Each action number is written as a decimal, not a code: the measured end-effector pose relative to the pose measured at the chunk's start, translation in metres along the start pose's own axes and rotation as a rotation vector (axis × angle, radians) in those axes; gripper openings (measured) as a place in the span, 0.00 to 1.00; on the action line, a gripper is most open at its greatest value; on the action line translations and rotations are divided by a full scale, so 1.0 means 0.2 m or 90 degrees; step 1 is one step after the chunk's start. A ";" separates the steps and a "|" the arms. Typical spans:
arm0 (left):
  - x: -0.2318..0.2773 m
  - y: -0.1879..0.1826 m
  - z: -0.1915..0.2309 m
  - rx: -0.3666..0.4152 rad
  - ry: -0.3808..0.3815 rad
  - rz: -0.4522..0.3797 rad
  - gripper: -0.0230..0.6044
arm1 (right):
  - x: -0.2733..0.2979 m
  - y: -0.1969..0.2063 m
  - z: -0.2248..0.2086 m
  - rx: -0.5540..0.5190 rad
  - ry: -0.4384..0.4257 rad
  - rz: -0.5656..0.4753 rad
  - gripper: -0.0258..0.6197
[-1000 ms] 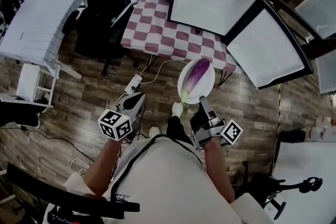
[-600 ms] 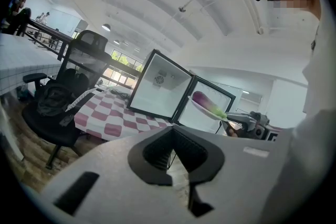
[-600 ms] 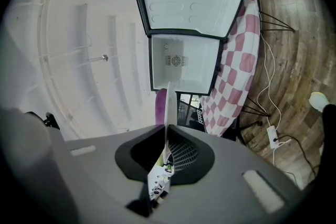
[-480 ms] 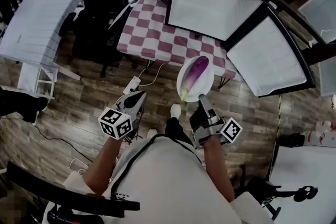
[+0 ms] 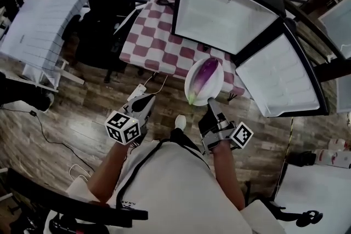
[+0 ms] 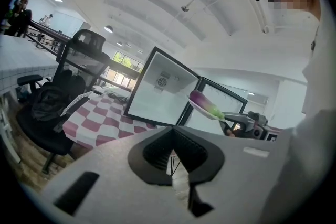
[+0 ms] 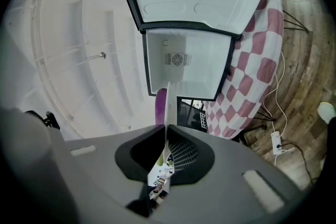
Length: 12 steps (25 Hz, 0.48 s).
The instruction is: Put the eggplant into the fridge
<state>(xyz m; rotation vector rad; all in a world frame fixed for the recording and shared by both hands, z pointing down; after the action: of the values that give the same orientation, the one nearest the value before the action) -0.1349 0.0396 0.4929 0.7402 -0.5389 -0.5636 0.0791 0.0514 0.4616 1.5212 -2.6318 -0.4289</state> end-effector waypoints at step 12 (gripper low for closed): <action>0.30 -0.10 -0.05 0.005 -0.025 -0.003 0.04 | 0.12 -0.29 -0.14 0.014 0.002 0.027 0.09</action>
<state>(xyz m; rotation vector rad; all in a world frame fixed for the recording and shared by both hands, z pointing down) -0.0910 -0.0054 0.4875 0.7388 -0.5761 -0.5815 0.1221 -0.0016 0.4708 1.4679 -2.6696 -0.3944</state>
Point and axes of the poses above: the fingertips, and each gripper's own axes: x forward along the fingers, z to its left, y out of its underside, the point moved 2 cm from there along -x, backward along the fingers, and after that the axes turned 11 degrees about -x, right-handed, at the moved point
